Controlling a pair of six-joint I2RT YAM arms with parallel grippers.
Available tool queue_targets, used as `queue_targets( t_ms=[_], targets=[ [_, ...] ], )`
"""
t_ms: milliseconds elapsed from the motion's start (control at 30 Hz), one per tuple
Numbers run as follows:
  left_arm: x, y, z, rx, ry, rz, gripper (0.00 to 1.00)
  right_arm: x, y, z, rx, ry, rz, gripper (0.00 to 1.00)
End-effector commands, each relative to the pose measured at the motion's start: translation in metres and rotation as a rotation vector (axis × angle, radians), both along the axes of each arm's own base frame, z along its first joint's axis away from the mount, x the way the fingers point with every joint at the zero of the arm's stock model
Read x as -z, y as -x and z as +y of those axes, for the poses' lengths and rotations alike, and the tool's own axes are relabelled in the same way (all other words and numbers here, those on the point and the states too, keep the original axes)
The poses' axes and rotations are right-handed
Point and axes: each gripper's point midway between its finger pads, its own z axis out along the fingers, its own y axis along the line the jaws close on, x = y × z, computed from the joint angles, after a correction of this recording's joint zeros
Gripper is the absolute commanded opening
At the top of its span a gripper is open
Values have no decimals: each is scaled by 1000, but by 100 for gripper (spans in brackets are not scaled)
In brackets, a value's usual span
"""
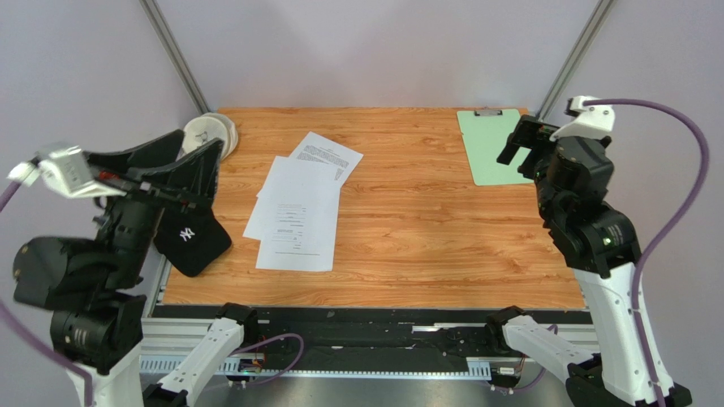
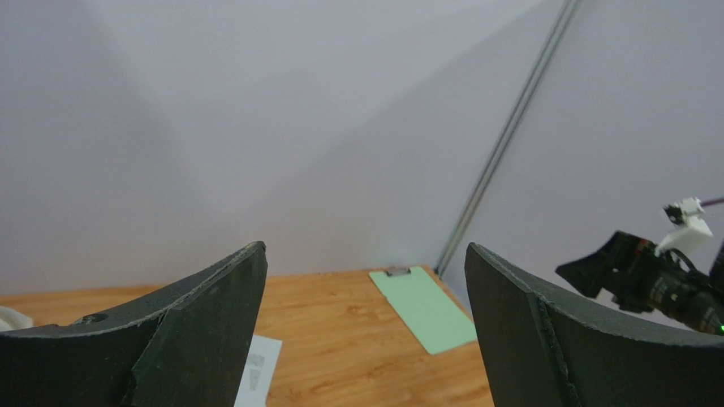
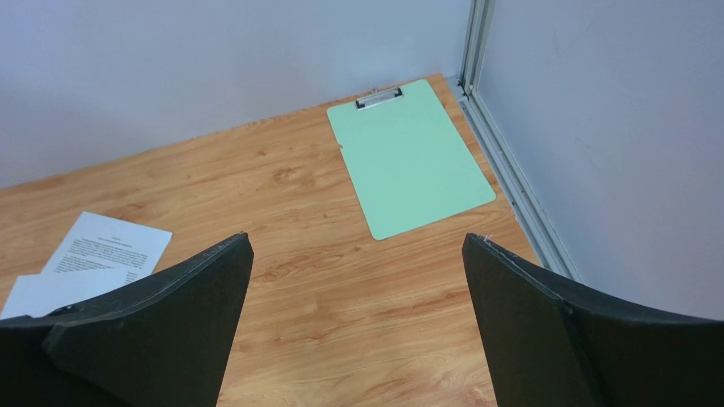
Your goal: Put the files into the folder
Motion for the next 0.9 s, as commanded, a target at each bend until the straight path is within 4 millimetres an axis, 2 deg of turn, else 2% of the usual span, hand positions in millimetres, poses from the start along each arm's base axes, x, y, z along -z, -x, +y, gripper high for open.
queue_targets(
  t_ms=[0, 33, 67, 100, 133, 167, 200, 233, 267, 300, 333, 367, 400, 433, 467, 500, 533, 567, 600, 633, 667, 700, 733, 767, 833, 867],
  targets=[
    [42, -40, -54, 249, -118, 167, 95, 37, -30, 6, 33, -25, 87, 100],
    [58, -58, -64, 282, -121, 231, 90, 44, -37, 8, 25, -34, 102, 100],
    [70, -67, -69, 304, -119, 282, 86, 56, -47, 12, 8, -42, 121, 100],
    [82, -71, -80, 367, -129, 323, 85, 57, -60, 15, -21, -81, 89, 100],
    [108, -90, -91, 409, -135, 412, 82, 79, -69, 16, -29, -101, 127, 100],
    [123, -96, -97, 433, -144, 462, 82, 99, -86, 17, -46, -121, 178, 100],
    [136, -101, -104, 435, -150, 498, 82, 108, -100, 15, -62, -172, 192, 99],
    [162, -110, -111, 436, -164, 557, 83, 120, -114, 12, -55, -173, 221, 98],
    [168, -115, -116, 440, -167, 551, 83, 130, -126, 9, -51, -166, 249, 97],
    [178, -116, -124, 451, -167, 570, 83, 163, -150, 1, -14, -135, 337, 96],
    [201, -118, -130, 465, -159, 623, 83, 174, -161, -4, 5, -123, 368, 96],
    [204, -120, -137, 484, -154, 611, 83, 168, -177, -8, 9, -121, 358, 95],
    [211, -116, -148, 515, -160, 622, 83, 203, -197, -20, 46, -120, 429, 94],
    [229, -116, -155, 527, -163, 662, 83, 212, -207, -24, 60, -130, 446, 91],
    [233, -116, -161, 537, -169, 661, 82, 208, -224, -28, 69, -144, 432, 88],
    [239, -111, -169, 556, -181, 672, 82, 215, -234, -43, 97, -160, 439, 79],
    [249, -110, -173, 562, -189, 691, 82, 245, -250, -45, 104, -177, 491, 76],
    [250, -110, -177, 570, -188, 687, 82, 239, -265, -47, 98, -188, 467, 67],
    [257, -106, -181, 586, -192, 694, 81, 246, -272, -53, 108, -203, 480, 63],
    [256, -105, -183, 591, -188, 678, 81, 278, -282, -55, 121, -213, 538, 62],
    [257, -103, -185, 602, -189, 674, 81, 285, -288, -57, 127, -219, 546, 57],
    [262, -102, -186, 607, -189, 680, 81, 284, -299, -63, 139, -228, 528, 55],
    [262, -101, -187, 613, -188, 674, 81, 305, -303, -65, 146, -238, 562, 53],
    [264, -99, -188, 619, -189, 676, 81, 313, -308, -70, 156, -263, 567, 49],
    [268, -98, -187, 623, -188, 683, 81, 319, -316, -75, 170, -270, 570, 49],
    [270, -96, -188, 633, -190, 687, 81, 336, -316, -81, 198, -263, 597, 49]
  ],
)
